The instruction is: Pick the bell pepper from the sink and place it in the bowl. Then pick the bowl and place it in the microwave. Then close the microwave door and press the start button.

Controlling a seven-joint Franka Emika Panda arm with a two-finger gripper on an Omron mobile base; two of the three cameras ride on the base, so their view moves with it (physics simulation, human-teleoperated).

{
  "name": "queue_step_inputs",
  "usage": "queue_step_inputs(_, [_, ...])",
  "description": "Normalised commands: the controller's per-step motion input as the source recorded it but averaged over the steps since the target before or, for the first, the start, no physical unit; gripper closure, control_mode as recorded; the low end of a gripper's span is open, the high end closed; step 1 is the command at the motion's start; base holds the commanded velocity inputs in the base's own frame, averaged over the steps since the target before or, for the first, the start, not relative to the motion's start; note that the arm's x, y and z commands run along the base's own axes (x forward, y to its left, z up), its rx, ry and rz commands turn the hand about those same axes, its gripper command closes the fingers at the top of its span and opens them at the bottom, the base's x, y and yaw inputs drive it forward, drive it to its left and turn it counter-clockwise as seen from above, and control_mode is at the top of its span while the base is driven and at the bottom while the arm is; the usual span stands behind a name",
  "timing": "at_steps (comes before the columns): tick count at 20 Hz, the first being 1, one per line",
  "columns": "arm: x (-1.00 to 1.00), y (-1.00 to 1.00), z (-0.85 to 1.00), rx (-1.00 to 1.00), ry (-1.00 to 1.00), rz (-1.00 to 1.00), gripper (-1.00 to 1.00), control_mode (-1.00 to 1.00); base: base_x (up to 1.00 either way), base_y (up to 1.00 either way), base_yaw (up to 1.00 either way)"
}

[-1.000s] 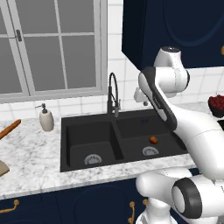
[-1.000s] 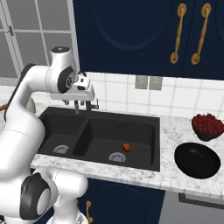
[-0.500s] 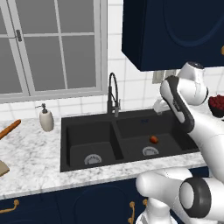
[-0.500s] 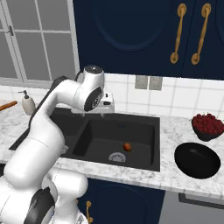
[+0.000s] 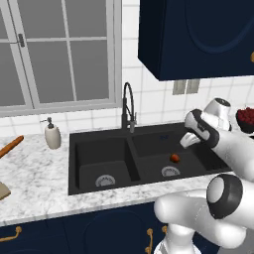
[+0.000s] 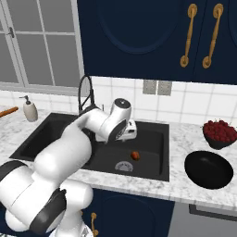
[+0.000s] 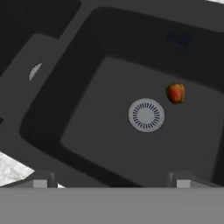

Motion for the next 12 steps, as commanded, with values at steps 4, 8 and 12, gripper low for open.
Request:
queue_step_inputs(4, [0.56,-0.34,-0.59,0.0,0.0,0.0,-1.0,-1.0,0.0,0.0,0.0])
queue_step_inputs(8, [0.52,-0.2,-0.67,0.0,0.02,-0.08,-1.0,-1.0,0.0,0.0,0.0])
queue_step_inputs(12, [0.46,-0.12,-0.28,0.06,0.11,-0.25,-1.0,-1.0,0.0,0.0,0.0])
